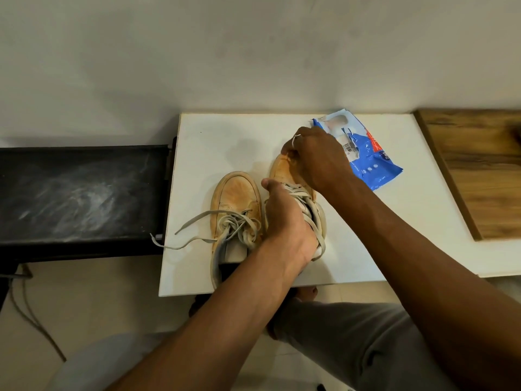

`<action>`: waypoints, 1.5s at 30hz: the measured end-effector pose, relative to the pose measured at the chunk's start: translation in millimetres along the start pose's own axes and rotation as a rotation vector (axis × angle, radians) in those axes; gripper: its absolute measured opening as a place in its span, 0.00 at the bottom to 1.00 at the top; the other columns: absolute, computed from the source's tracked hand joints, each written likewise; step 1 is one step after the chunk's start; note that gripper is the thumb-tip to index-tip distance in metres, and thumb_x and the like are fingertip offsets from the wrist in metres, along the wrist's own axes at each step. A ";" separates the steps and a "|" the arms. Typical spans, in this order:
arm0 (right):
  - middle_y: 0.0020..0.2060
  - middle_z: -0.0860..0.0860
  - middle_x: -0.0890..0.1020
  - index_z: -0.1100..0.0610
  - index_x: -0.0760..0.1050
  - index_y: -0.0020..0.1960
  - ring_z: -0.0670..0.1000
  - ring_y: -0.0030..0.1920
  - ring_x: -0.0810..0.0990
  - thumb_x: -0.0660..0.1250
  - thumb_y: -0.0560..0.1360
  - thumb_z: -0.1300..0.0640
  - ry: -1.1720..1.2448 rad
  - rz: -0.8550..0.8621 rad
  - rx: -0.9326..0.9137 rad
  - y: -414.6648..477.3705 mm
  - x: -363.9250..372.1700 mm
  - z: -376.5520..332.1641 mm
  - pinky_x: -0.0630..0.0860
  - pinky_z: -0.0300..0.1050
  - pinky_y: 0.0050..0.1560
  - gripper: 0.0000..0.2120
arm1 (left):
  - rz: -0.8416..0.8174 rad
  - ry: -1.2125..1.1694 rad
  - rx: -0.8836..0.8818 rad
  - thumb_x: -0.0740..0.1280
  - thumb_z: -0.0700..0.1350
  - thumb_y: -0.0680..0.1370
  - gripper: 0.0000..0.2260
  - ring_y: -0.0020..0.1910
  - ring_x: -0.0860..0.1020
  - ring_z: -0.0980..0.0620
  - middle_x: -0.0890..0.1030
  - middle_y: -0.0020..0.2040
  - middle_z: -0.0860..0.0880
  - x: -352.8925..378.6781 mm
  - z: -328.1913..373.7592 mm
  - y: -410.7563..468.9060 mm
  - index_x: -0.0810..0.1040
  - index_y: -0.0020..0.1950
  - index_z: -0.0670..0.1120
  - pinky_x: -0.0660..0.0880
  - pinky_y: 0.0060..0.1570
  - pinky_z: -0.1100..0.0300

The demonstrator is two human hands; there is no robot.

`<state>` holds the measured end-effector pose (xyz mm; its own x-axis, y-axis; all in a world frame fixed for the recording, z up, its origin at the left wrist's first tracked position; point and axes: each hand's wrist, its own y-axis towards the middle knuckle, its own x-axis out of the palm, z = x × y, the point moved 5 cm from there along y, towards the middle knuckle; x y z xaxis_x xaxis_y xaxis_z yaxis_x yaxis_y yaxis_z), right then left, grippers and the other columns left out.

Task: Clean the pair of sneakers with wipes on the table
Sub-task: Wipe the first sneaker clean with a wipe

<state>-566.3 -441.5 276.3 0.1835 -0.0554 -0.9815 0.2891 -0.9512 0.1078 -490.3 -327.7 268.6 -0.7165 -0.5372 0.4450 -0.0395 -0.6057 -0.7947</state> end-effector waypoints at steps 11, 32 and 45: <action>0.40 0.54 0.81 0.59 0.78 0.52 0.52 0.41 0.80 0.72 0.73 0.53 0.026 -0.178 0.429 -5.8 6.2 26.1 0.80 0.47 0.47 0.12 | -0.046 -0.024 0.029 0.50 0.67 0.82 0.29 0.57 0.83 0.46 0.85 0.56 0.45 -0.1 -0.2 4.3 0.80 0.63 0.48 0.76 0.65 0.48; 0.52 0.55 0.81 0.58 0.80 0.60 0.54 0.53 0.78 0.63 0.78 0.63 0.120 -0.005 0.117 0.7 11.5 14.8 0.77 0.46 0.53 0.13 | -0.025 0.032 -0.115 0.53 0.68 0.81 0.29 0.41 0.83 0.49 0.85 0.39 0.47 -2.7 -5.9 10.6 0.82 0.47 0.46 0.81 0.48 0.56; 0.50 0.46 0.81 0.46 0.82 0.54 0.50 0.50 0.73 0.65 0.77 0.57 -0.031 -0.144 -0.404 1.6 1.1 -19.3 0.70 0.47 0.45 0.11 | -0.072 -0.085 -0.060 0.52 0.66 0.83 0.27 0.44 0.81 0.50 0.84 0.48 0.47 3.5 -5.3 3.2 0.82 0.49 0.48 0.78 0.47 0.57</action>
<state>-547.5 -437.3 278.4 0.0874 0.0541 -0.9947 0.6558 -0.7547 0.0166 -496.6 -328.5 265.4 -0.6486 -0.5430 0.5333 -0.1323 -0.6097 -0.7815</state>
